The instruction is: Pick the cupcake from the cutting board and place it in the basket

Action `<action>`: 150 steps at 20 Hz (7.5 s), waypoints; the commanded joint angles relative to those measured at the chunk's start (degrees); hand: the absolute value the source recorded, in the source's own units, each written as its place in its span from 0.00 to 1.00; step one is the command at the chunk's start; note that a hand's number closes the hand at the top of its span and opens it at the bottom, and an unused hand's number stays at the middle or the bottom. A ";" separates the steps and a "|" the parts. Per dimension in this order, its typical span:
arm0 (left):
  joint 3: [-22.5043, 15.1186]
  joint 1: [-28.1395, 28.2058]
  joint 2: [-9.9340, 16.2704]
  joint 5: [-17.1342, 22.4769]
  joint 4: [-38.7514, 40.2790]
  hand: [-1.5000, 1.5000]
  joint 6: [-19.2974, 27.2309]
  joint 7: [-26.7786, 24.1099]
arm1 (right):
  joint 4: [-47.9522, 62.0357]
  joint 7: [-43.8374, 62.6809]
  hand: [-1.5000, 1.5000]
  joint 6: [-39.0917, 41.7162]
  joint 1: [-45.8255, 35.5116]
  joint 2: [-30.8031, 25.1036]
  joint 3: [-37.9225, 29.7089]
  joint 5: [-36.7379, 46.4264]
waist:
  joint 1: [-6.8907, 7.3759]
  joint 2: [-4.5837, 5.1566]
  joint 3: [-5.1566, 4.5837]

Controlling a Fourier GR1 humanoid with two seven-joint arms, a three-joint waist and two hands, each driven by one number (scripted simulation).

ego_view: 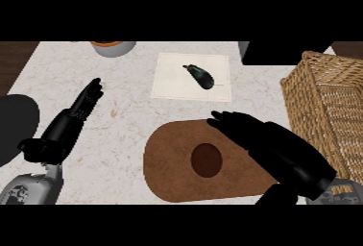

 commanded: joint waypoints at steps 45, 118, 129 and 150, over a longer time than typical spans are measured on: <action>6.46 0.14 -9.18 -7.80 -4.15 0.50 -7.10 5.00 | 25.15 -24.42 0.00 -10.62 9.24 18.11 3.72 38.34 | -0.18 -0.09 -0.02; 10.85 -0.54 -8.55 -7.93 -1.56 0.50 -10.39 2.52 | -37.67 -40.15 1.00 -48.54 80.56 -0.71 -14.85 4.42 | 0.11 0.61 -0.27; 8.23 -1.19 -9.92 -9.17 -2.30 0.50 -10.39 2.69 | -29.62 -18.07 1.00 -48.24 53.10 0.89 -29.00 -2.87 | 1.89 0.73 -0.23; 11.62 -1.34 -7.42 -7.07 -3.23 0.50 -12.43 3.96 | 28.22 -31.17 1.00 -37.05 12.73 -14.45 -48.02 -13.05 | 0.42 0.02 0.01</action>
